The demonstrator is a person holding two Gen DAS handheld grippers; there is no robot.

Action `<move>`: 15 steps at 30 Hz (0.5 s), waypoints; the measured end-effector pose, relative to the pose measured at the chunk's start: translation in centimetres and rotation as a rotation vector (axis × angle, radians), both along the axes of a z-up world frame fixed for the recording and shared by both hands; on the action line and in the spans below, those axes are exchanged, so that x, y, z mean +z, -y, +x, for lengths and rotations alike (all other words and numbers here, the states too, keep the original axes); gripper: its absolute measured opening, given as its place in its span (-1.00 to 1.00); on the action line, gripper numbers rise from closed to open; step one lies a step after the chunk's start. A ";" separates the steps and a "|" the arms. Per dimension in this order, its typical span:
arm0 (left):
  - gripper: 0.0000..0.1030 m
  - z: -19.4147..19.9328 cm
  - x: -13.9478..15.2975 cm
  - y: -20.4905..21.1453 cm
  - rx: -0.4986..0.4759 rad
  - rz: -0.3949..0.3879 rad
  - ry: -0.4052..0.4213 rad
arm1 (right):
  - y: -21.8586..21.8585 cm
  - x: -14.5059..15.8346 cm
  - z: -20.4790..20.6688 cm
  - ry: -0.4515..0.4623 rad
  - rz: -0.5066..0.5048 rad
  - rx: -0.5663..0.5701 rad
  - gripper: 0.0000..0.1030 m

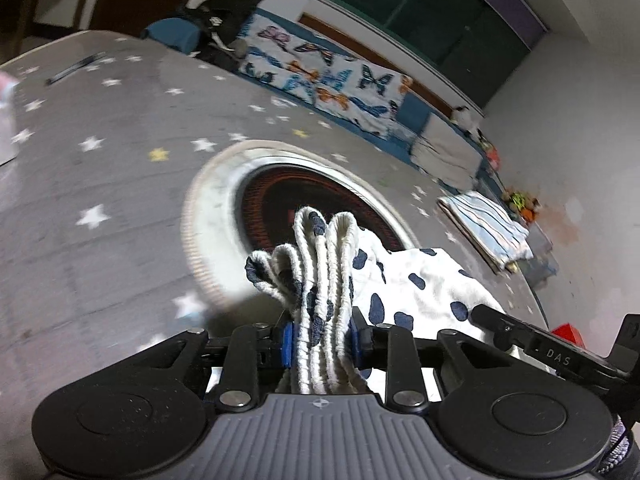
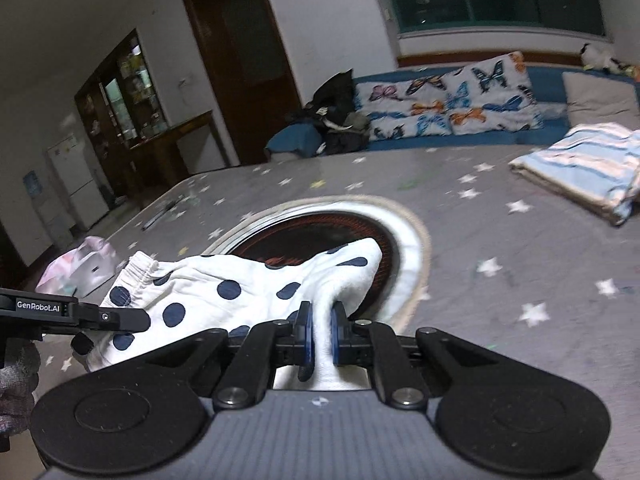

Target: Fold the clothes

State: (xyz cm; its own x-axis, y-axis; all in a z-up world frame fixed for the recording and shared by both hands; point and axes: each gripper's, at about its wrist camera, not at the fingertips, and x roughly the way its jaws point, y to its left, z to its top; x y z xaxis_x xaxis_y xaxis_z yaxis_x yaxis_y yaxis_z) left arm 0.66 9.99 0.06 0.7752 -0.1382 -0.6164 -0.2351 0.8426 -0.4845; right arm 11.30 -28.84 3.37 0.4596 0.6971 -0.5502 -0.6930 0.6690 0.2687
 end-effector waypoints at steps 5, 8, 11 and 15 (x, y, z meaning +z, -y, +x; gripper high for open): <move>-0.45 3.5 0.5 3.1 -0.075 0.026 0.003 | 2.9 1.0 1.2 0.029 0.006 -0.068 -0.85; -0.45 5.6 0.8 5.0 -0.111 0.038 0.005 | 4.7 1.5 2.2 0.042 0.004 -0.107 -0.85; -0.45 7.6 1.2 6.7 -0.143 0.050 0.009 | 6.3 1.7 3.3 0.052 0.001 -0.144 -0.85; -0.45 10.5 1.6 8.9 -0.183 0.064 0.013 | 8.4 1.9 5.1 0.068 -0.008 -0.192 -0.85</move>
